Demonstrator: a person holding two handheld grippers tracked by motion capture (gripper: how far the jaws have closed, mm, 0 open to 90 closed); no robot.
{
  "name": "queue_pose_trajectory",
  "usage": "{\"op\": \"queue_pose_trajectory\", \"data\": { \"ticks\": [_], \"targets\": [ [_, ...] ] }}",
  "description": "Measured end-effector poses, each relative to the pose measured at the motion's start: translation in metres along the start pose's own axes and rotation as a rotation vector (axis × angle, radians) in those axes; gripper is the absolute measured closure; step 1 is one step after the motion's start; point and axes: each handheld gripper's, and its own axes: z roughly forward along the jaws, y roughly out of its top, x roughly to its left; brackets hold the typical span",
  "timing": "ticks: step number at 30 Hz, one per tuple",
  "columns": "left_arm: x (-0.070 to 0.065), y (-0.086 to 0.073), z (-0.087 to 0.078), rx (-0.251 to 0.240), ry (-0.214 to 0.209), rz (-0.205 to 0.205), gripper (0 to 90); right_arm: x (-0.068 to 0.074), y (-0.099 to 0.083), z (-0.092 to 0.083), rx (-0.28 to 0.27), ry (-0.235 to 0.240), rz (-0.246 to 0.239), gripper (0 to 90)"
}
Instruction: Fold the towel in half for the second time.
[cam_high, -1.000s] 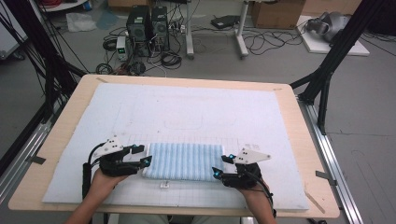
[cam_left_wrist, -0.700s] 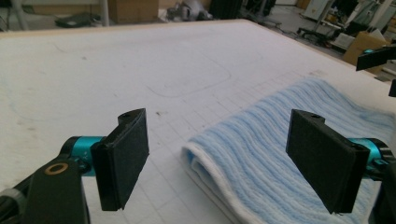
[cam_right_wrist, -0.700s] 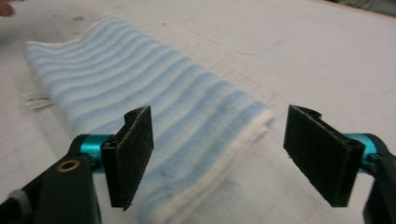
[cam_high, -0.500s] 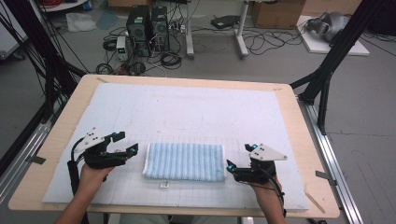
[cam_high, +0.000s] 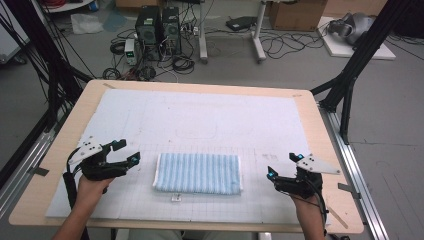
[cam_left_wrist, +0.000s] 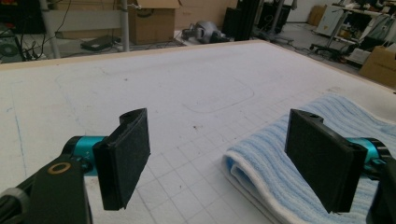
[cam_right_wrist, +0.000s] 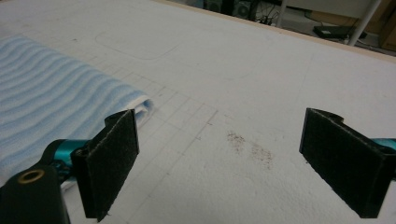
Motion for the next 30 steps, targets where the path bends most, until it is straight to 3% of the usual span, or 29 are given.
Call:
{"op": "queue_pose_trajectory", "data": {
  "ticks": [30],
  "targets": [
    [0.002,-0.0001,-0.0044,-0.006,0.013,-0.003,22.7,-0.0021,-0.0022,0.0019,-0.005,-0.003,0.018,10.9]
  ]
}}
